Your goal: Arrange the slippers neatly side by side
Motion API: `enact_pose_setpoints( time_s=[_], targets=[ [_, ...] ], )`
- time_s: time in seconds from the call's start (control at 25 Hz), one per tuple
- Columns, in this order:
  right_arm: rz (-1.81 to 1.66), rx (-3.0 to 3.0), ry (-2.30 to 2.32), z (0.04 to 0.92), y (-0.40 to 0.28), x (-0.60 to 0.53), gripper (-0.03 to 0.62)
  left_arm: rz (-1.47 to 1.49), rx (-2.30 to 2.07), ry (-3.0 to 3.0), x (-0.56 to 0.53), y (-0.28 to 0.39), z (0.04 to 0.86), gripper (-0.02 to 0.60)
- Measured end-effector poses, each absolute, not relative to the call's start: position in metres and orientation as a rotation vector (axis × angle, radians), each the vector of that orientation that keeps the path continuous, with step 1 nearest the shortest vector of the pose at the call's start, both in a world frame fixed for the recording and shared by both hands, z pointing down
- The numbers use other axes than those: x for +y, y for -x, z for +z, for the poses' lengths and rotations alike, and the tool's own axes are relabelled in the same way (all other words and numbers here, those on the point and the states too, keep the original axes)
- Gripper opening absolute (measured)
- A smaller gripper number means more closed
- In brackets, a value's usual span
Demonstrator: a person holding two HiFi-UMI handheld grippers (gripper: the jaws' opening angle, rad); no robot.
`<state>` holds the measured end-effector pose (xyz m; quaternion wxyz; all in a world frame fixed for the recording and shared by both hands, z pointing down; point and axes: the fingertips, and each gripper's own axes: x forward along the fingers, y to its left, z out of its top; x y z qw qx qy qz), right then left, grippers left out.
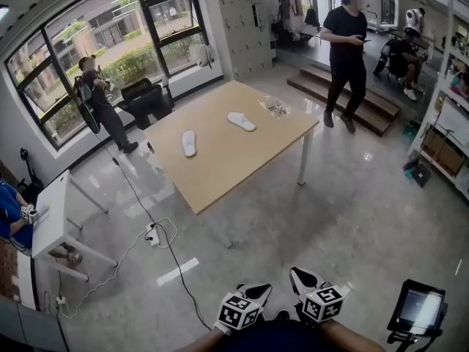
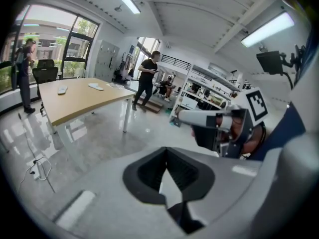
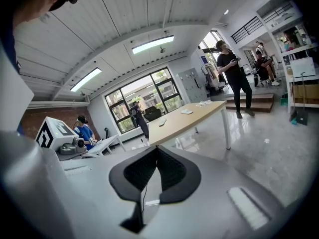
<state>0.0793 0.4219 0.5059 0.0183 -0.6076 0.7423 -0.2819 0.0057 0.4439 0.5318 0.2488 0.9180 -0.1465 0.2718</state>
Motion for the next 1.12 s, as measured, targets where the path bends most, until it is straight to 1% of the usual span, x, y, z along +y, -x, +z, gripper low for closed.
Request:
enact_pose_setpoints(
  time_s=[0.32, 0.76, 1.12],
  targets=[
    [-0.953, 2.328, 1.896, 0.517, -0.056, 0.366, 0.011, 0.719, -0.393, -2.447, 0.388, 0.015, 0.539, 0.002],
    [-0.959, 2.472, 1.852, 0.519, -0.012, 0.249, 0.011, 0.637, -0.483, -2.421, 0.267, 0.051, 0.545, 0.002],
    [-0.973, 2.514, 1.901, 0.519, 0.000, 0.203, 0.011, 0.559, -0.463, -2.358, 0.224, 0.066, 0.555, 0.003]
  ],
)
